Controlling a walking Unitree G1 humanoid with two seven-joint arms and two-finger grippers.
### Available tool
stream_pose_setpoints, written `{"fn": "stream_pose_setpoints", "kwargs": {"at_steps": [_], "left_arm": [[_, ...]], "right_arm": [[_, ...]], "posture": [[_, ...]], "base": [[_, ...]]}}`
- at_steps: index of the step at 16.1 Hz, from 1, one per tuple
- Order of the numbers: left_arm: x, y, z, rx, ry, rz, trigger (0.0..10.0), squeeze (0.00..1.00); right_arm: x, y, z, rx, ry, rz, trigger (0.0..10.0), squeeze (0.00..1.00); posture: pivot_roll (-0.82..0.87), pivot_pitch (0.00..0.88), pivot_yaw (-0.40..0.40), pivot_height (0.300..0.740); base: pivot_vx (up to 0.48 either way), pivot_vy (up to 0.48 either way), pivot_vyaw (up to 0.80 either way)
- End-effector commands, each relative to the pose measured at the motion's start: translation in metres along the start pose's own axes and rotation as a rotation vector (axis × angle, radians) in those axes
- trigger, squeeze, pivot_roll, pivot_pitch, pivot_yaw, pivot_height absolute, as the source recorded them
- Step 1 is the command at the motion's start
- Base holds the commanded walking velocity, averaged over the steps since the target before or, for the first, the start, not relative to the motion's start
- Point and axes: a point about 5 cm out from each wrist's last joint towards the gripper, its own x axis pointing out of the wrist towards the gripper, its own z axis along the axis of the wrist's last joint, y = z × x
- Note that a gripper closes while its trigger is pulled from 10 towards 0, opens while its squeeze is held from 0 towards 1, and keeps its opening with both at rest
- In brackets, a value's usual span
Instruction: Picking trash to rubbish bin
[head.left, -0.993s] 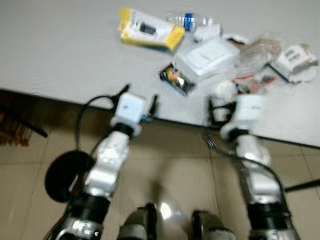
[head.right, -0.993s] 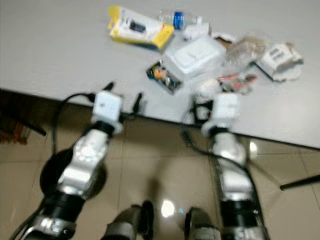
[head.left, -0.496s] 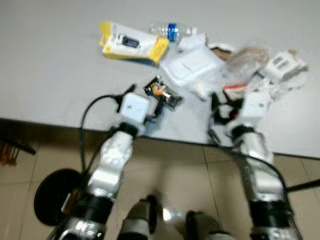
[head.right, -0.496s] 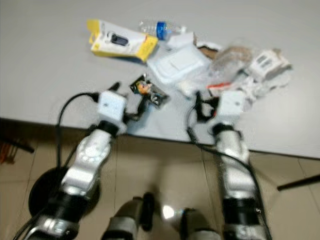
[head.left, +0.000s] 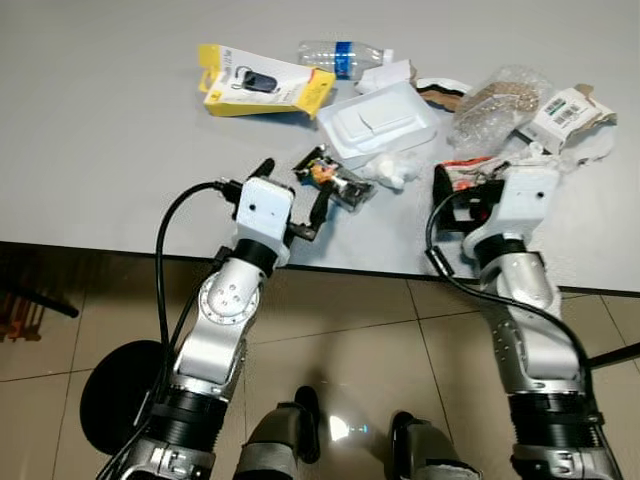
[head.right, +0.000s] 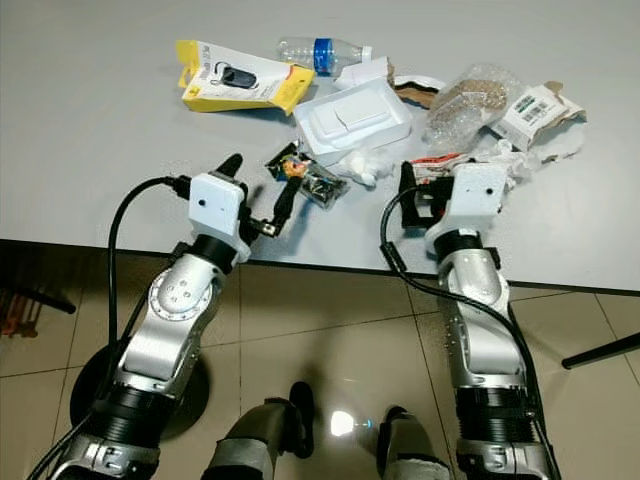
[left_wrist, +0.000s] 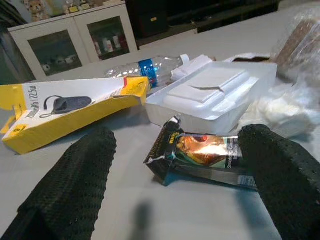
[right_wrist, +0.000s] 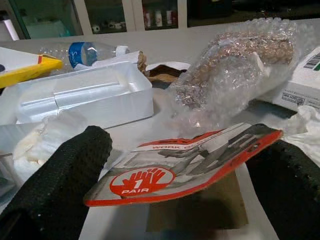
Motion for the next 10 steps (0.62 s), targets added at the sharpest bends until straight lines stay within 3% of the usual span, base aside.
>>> {"fn": "stream_pose_setpoints", "kwargs": {"at_steps": [1, 6, 10], "left_arm": [[-0.001, 0.002, 0.003, -0.007, 0.0, -0.008, 10.0, 0.0], [0.001, 0.009, 0.007, 0.01, 0.008, -0.024, 10.0, 0.0], [0.004, 0.029, 0.017, 0.032, -0.007, -0.059, 10.0, 0.0]], "right_arm": [[0.001, 0.0, 0.009, 0.0, -0.025, 0.0, 10.0, 0.0], [0.002, -0.002, 0.022, -0.032, -0.046, 0.004, 10.0, 0.0], [0.007, -0.015, 0.047, -0.093, -0.087, 0.001, 10.0, 0.0]], "posture": [[0.09, 0.293, 0.104, 0.74], [0.08, 0.308, 0.102, 0.74], [0.07, 0.326, 0.099, 0.74]], "base": [[0.0, 0.0, 0.0], [0.0, 0.0, 0.0], [0.0, 0.0, 0.0]]}}
